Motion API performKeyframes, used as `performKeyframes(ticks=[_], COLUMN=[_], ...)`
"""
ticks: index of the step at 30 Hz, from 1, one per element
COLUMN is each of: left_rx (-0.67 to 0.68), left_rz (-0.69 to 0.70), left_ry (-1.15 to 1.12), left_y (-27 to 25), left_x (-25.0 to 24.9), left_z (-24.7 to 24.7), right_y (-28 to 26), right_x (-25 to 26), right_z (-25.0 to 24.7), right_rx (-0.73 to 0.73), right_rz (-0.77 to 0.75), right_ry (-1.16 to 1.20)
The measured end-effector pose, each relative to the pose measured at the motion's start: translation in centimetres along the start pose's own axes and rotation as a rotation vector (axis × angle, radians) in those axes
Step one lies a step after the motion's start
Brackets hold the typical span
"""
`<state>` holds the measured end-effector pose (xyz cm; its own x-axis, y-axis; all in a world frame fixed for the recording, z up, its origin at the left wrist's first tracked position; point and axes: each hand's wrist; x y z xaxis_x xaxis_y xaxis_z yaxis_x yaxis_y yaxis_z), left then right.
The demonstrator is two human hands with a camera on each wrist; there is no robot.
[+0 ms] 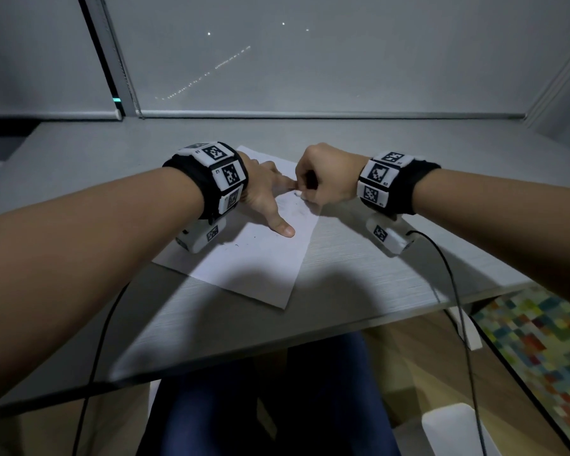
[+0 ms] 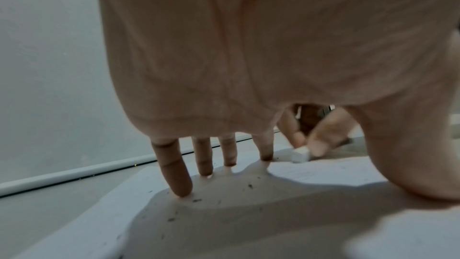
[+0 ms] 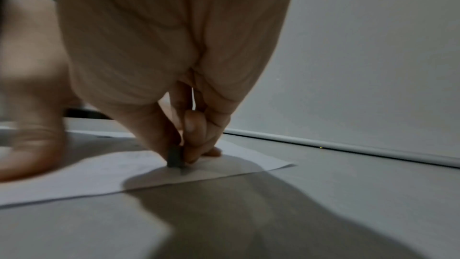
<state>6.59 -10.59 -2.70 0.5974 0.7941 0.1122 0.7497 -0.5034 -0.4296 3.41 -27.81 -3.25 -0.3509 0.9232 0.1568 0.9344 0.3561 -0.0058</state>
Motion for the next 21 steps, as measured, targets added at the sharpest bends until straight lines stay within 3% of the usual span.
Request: performKeyframes(ticks=[4, 11, 17, 21], left_rx=[0.014, 0.019, 0.022, 0.041], left_rz=[-0.018, -0.050, -0.064, -0.060], left_ry=[-0.007, 0.016, 0.006, 0.025], left_y=[0.4, 0.3, 0.7, 0.9], left_x=[-0.2, -0.5, -0.6, -0.8], left_z=[-0.1, -0.3, -0.5, -0.7], right_y=[-0.8, 0.3, -1.1, -0.2], right_x=[0.6, -1.4, -0.2, -1.4], right_z=[0.5, -0.1, 0.5, 0.0], right_rx=[0.033, -0.032, 0.008, -0.037], right_rz=[-0.076, 0.064, -0.047, 0.055], right_ry=[0.039, -0.008, 0.057, 0.024])
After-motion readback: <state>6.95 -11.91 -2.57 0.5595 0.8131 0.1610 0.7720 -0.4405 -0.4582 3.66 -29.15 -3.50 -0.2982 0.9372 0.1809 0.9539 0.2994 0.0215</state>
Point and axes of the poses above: each hand's wrist, its own y-axis towards the middle knuckle, its own z-axis out of the palm, x = y × z, and after that the axes turned 2 degrees about -z, right-handed
